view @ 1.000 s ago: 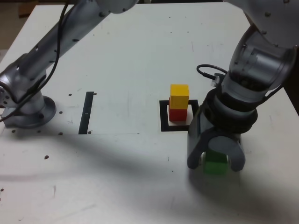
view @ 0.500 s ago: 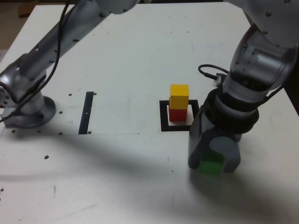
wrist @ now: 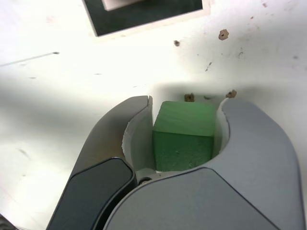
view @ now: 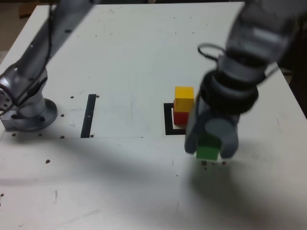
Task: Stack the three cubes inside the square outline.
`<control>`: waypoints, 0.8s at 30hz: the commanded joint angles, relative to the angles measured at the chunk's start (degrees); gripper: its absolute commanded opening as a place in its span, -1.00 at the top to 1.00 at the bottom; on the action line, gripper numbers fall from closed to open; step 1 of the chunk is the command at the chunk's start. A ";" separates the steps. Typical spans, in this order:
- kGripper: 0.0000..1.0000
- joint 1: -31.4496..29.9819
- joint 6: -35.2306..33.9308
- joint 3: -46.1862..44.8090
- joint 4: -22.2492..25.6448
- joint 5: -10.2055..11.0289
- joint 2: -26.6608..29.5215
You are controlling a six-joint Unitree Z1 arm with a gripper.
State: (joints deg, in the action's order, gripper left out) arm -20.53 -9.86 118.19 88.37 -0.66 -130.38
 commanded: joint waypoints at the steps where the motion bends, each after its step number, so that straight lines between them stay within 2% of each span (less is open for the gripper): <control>1: 0.46 0.03 0.29 -1.16 0.43 0.53 2.19; 11: 0.46 0.80 0.66 -6.01 2.35 3.84 10.80; 24: 0.46 8.61 5.68 -11.51 2.60 3.86 16.37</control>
State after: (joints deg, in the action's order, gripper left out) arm -12.53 -4.72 106.88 90.50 3.28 -114.65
